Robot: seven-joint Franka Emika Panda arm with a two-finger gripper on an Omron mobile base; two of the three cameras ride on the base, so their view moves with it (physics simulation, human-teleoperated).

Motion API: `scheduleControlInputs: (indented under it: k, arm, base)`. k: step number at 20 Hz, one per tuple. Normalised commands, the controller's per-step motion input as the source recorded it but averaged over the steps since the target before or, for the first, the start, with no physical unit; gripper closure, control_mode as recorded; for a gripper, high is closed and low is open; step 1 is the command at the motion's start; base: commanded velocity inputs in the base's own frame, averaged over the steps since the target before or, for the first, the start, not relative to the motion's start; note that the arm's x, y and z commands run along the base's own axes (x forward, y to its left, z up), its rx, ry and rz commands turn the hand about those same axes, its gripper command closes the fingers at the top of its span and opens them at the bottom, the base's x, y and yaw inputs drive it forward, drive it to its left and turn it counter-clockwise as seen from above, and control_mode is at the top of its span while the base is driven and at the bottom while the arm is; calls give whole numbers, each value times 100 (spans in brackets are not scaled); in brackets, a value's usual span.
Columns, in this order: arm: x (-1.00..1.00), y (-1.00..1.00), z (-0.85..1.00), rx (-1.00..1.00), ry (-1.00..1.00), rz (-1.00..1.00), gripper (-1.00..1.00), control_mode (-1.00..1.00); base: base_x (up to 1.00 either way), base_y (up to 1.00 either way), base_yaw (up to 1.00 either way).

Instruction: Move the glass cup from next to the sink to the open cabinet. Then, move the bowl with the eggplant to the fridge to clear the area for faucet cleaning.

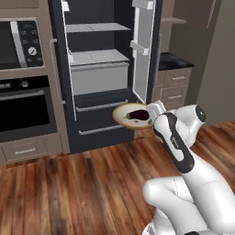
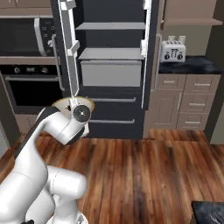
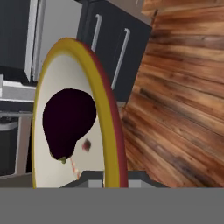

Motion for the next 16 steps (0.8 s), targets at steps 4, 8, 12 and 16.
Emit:
scheduleControlInputs:
  k: [4, 8, 12, 16]
  arm:
    - [0, 0, 0, 0, 0, 0, 100, 100]
    - [0, 0, 0, 0, 0, 0, 100, 100]
    - [0, 0, 0, 0, 0, 0, 100, 100]
    - [0, 0, 0, 0, 0, 0, 100, 100]
  base:
    - [100, -1, -17]
    - [100, 0, -12]
    - [100, -1, -11]
    - [100, -7, -3]
